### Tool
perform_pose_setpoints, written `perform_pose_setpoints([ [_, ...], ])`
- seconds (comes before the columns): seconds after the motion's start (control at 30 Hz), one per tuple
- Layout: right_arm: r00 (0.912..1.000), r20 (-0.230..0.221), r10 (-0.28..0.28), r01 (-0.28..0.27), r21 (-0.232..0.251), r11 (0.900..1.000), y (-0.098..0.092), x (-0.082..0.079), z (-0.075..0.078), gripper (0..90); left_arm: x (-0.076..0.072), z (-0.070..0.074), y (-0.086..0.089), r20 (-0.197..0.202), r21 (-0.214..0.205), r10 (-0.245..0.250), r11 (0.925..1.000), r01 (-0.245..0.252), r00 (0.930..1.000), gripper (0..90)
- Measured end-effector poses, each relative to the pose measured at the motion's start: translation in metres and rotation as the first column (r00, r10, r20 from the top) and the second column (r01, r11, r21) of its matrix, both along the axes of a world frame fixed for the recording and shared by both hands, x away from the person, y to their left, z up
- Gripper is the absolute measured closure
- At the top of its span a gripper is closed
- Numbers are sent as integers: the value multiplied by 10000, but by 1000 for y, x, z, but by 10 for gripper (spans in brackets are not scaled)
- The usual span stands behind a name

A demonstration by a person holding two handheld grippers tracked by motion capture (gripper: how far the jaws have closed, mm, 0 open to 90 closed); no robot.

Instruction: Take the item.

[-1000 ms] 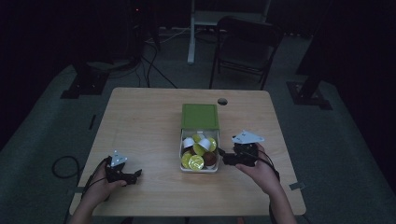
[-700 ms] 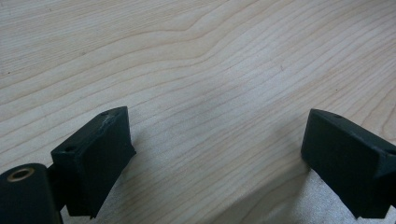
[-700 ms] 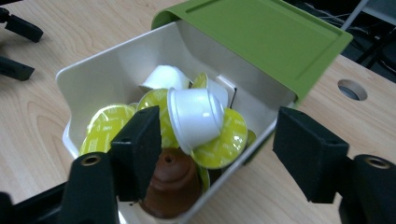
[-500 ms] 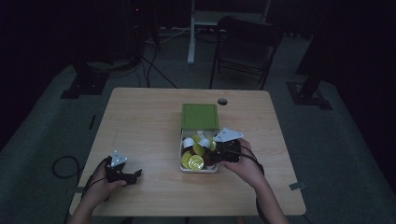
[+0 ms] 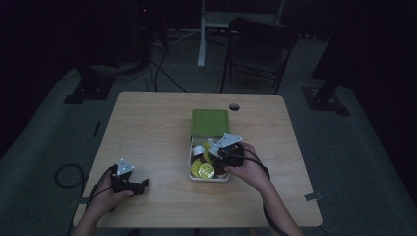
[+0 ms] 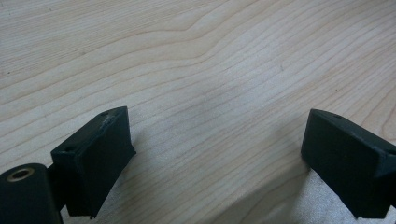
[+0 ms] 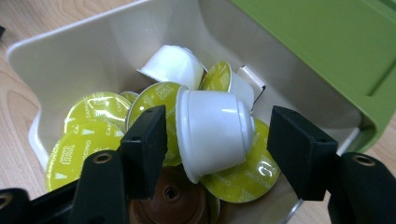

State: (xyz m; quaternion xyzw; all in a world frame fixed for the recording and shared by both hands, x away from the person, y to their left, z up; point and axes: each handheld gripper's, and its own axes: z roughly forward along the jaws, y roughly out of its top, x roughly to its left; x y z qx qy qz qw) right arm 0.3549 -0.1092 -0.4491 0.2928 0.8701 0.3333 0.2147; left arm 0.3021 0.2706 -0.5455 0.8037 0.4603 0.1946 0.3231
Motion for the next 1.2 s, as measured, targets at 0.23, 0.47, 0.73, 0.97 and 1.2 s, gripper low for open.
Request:
perform_pose_setpoints([
  [0.23,9996,-141,261,-266,-401,9988,5,3,-4,437,0,0,0,1,2,1,10000,-1,10000,89],
  [0.47,9995,-290,115,-120,-166,9998,4,7,-6,519,0,0,0,2,-4,4,10000,-4,10000,89],
  [0.73,9998,-153,134,-136,-130,9998,2,7,-5,565,0,0,0,5,-3,6,10000,-6,10000,89],
  [0.97,9990,-403,212,-197,359,9992,-1,6,3,568,0,0,0,19,-34,28,10000,-28,10000,89],
  [1.2,9994,-306,165,-133,1048,9944,-7,4,15,569,0,0,0,11,-21,19,10000,-19,10000,89],
])
